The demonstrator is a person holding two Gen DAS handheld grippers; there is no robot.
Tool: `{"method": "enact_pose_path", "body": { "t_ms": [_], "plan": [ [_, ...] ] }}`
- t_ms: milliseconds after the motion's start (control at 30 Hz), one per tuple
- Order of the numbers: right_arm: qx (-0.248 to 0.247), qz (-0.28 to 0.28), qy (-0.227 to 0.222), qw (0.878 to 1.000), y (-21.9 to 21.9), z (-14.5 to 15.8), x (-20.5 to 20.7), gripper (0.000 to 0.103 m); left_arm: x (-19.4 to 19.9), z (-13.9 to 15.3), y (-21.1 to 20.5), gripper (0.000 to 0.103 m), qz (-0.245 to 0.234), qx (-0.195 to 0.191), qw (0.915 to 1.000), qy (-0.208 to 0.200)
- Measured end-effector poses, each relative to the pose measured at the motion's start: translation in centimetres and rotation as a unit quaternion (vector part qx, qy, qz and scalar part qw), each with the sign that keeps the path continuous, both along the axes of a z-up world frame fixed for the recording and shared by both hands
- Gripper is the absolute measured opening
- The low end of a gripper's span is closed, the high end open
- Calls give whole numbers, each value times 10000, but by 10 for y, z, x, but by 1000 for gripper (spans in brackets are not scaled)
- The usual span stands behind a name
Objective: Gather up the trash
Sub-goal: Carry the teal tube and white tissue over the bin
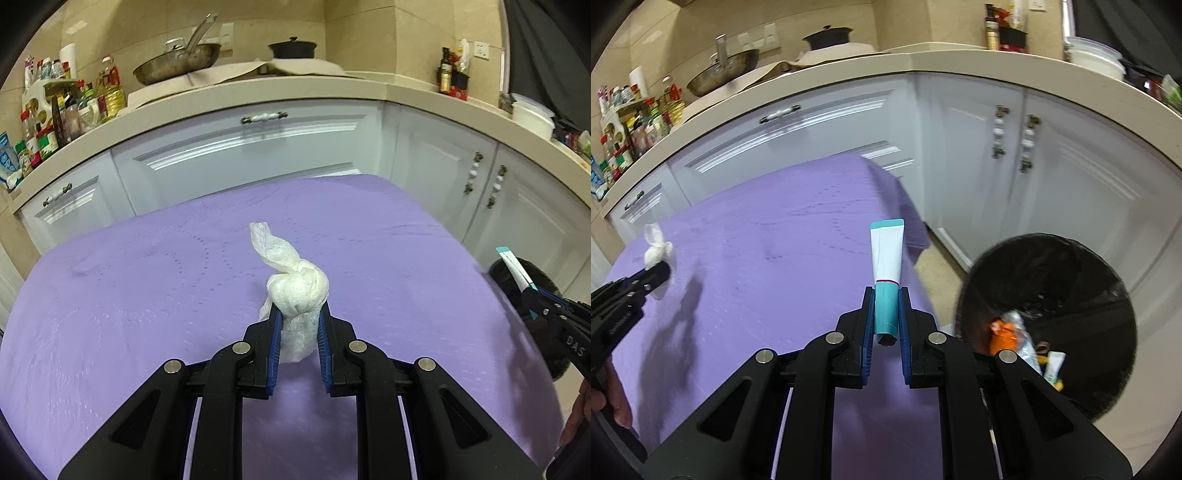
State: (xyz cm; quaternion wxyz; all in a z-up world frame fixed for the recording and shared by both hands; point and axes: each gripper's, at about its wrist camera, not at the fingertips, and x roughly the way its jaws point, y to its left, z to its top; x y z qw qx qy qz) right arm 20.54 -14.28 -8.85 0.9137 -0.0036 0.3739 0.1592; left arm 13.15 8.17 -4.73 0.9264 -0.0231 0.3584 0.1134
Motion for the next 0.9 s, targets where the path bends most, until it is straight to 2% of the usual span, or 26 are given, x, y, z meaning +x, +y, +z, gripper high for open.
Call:
{"method": "enact_pose_path", "body": {
  "t_ms": [367, 633, 900],
  "plan": [
    [26, -788, -60, 9969, -85, 0, -18, 12, -2, 11, -78, 19, -795, 1, 9968, -122],
    [91, -1265, -133, 9918, -141, -1, -22, 12, 11, 12, -151, 19, -1476, 62, 9888, -197],
    [111, -1430, -158, 9895, -167, -8, -14, 12, 30, 1, -209, 19, -1931, 281, 9806, -205]
  ]
}}
